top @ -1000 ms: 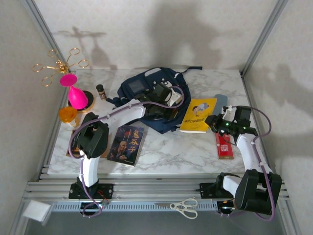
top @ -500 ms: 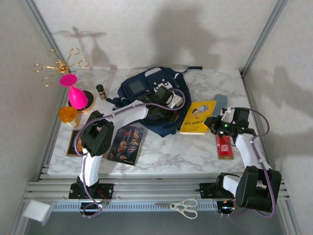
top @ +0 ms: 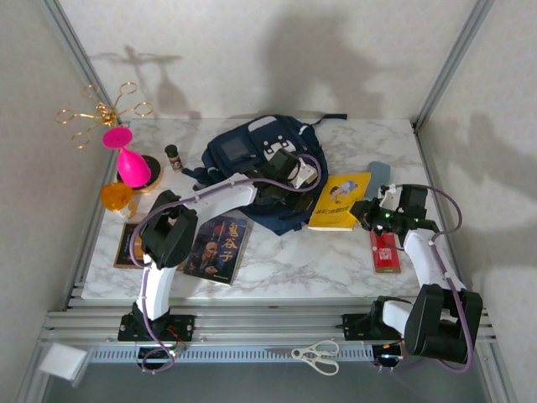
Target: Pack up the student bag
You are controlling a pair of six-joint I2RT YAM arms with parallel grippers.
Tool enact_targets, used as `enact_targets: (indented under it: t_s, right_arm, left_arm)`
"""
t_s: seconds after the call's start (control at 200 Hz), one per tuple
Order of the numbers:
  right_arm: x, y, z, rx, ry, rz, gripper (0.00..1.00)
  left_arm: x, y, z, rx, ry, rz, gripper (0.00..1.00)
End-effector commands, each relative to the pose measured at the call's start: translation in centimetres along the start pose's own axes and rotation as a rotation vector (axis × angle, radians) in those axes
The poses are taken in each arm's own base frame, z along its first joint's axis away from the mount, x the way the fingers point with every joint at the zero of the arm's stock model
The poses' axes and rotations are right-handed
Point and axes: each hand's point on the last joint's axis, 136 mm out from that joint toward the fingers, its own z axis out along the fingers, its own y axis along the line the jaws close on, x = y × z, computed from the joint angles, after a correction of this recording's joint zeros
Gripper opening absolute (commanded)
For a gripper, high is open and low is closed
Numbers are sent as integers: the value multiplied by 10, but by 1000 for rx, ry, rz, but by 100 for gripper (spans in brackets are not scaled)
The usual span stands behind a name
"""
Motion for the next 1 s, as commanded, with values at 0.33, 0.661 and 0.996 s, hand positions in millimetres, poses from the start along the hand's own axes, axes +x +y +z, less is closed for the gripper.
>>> enact_targets:
  t_s: [0.33, 0.661, 0.996]
  right_arm:
    - [-2, 12, -1, -47, -8, -58, 0]
    - [-3, 15, -3, -53, -13, -61, 0]
    - [-3, 17, -5, -55, -17, -65, 0]
  left_arm:
    - [-13, 20, 1, -61, -32, -14, 17]
    - [-5, 24, 9, -70, -7, -15, 23]
    - [-11, 31, 8, -118, -21, 9, 5]
